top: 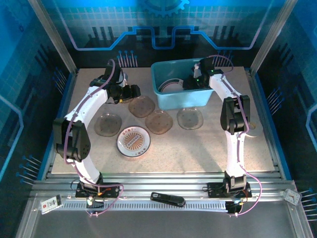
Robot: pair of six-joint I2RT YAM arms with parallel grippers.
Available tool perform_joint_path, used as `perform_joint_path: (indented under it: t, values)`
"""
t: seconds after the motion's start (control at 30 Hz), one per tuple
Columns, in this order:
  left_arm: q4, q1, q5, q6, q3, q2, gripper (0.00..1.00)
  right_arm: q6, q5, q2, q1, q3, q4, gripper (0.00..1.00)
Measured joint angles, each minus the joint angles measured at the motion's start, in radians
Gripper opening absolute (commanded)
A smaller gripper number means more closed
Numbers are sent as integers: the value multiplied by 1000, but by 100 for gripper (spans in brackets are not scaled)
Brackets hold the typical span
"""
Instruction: Place the plates into the plastic bin on the countertop
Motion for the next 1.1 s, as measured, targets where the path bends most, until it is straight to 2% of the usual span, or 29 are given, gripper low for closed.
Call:
perform_joint_path:
  t: [0.23,0.5,0.77,1.1]
  values:
    - [-39,1,-15,23,-13,-26,85,-7,39,-13,0,0,-6,56]
    - [-79,20,-58,27,-124,-169,85,-30,82,-125,7,-5,-18,74]
    - [-119,37,-110,0,-277,-304,86,-39,100,-241,12,-31,-15,77]
    - [-132,51,-136,-117,-497,-480,87,-65,122,-330,26,-104,-19,79]
